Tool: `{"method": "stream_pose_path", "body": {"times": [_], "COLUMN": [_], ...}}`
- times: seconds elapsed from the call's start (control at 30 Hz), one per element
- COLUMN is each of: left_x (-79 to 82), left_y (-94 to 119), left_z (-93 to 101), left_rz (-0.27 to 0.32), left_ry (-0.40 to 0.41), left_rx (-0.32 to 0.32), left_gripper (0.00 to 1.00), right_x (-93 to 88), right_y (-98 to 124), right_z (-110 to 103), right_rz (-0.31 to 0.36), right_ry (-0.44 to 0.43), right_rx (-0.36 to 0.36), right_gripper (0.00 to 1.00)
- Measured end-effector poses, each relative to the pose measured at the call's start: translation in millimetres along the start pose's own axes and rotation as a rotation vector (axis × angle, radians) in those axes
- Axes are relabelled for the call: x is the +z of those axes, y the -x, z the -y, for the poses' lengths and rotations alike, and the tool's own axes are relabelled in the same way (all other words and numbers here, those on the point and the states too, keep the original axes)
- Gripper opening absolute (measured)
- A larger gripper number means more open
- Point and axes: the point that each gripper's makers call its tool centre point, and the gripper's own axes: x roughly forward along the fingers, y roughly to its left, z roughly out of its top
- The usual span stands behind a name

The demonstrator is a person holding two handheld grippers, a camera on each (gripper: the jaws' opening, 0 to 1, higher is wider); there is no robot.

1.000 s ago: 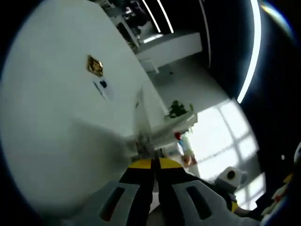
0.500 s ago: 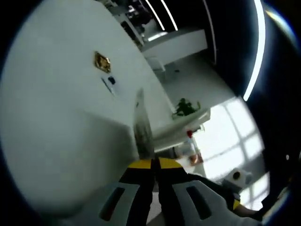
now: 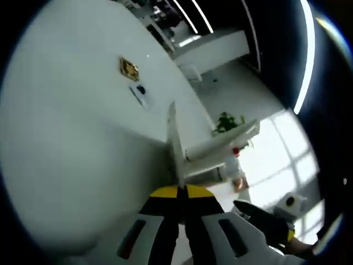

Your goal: Arrange the skincare products in the storage area until every visible bottle or jar stands upright without overlapping.

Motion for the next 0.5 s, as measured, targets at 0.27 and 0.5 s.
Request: {"method": "stream_pose_path", "body": {"times": [0.27,0.5], "left_x": [0.7,0.5], "left_y": [1.3,2.2], "left_z": [-7.0,-13.0], "left_rz": [-0.008,-0.033], "left_ry": [-0.103,-0.208], "left_rx": [0.08,0.138], "left_gripper": [0.0,0.01], "right_x": [-0.4,-0.7], "right_y": [-0.2,-0.2], "right_z": [0.0,-0.1], "right_rz": [-0.004,-0.006], "right_ry": [0.0,-0.004], "right_rx": [0.002,0.0], "right_gripper": [0.97,0.96]}}
